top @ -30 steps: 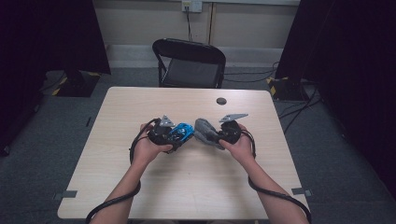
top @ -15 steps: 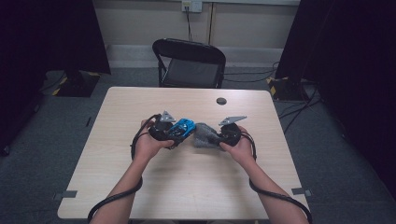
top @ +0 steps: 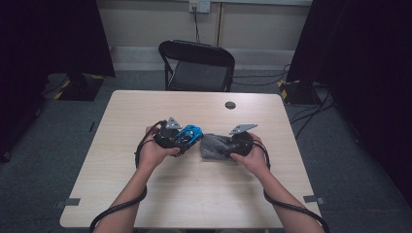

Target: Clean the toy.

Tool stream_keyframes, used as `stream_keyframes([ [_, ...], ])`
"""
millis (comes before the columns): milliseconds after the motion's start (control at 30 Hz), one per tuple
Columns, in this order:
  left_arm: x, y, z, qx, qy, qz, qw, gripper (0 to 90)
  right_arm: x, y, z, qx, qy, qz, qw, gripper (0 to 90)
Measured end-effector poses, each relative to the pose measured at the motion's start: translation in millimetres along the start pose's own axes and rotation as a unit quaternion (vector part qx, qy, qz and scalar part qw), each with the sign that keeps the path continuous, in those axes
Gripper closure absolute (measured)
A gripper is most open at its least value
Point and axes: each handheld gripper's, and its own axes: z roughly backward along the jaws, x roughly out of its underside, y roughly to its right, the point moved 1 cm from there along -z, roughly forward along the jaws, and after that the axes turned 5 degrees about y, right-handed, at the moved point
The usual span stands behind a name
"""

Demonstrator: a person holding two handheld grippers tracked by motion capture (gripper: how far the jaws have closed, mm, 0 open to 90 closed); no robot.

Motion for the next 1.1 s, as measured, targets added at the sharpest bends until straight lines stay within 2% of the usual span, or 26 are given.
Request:
stream_keyframes([
  [67, -0.7, 0.5, 0.9, 0.002, -0.001, 0.002, 1.0000, 28.1, 2.5, 1.8, 4.7, 0.005, -0.001, 0.010, 0.9999, 35.4],
  [100, -1.2, 0.8, 0.9, 0.002, 0.001, 0.000, 1.0000, 28.1, 4.6, 3.1, 6.4, 0.005, -0.002, 0.008, 1.0000, 34.4],
  [233, -4.6, 1.3, 1.5, 0.002, 0.003, -0.003, 1.0000, 28.1, 17.7, 5.6, 4.1, 0.009, -0.026, 0.009, 0.9996, 34.7],
  [333, -6.9, 2.8, 0.6, 0.007, 0.002, -0.004, 1.0000, 28.1, 25.1, 5.0, -1.4, 0.017, -0.029, 0.022, 0.9992, 46.4],
  [367, -7.4, 3.4, 0.2, 0.008, 0.002, -0.003, 1.0000, 28.1, 25.0, 5.3, -2.3, 0.022, -0.026, 0.022, 0.9992, 53.3],
  [400, -7.9, 3.8, 0.0, 0.008, 0.001, -0.003, 1.0000, 28.1, 23.9, 5.4, -2.5, 0.025, -0.029, 0.018, 0.9991, 68.1],
  [500, -9.6, 4.4, 0.3, 0.008, 0.004, -0.008, 0.9999, 28.1, 16.4, 4.6, -3.6, 0.032, -0.050, 0.012, 0.9981, 76.5],
  [567, -11.0, 4.9, 1.4, 0.010, 0.007, -0.007, 0.9999, 28.1, 11.3, 4.8, -3.8, 0.034, -0.046, 0.004, 0.9983, 78.0],
  [633, -12.6, 6.4, 2.5, 0.013, 0.011, -0.007, 0.9998, 28.1, 6.1, 6.2, -2.9, 0.039, -0.031, -0.018, 0.9986, 78.4],
  [733, -14.9, 8.4, 2.4, 0.015, 0.012, -0.011, 0.9997, 28.1, -4.0, 5.4, -0.6, 0.030, 0.005, -0.033, 0.9990, 78.7],
  [800, -16.2, 7.9, 1.4, 0.016, 0.015, -0.008, 0.9997, 28.1, -9.8, 0.9, -1.2, 0.011, 0.010, -0.029, 0.9995, 78.7],
  [867, -16.9, 6.9, 0.6, 0.015, 0.016, -0.006, 0.9997, 28.1, -12.6, -5.5, -1.8, 0.000, 0.013, -0.019, 0.9997, 78.8],
  [1100, -16.1, 7.8, -3.7, 0.014, 0.012, -0.002, 0.9998, 28.1, -16.4, -18.1, -4.1, -0.038, 0.024, -0.012, 0.9989, 79.4],
])
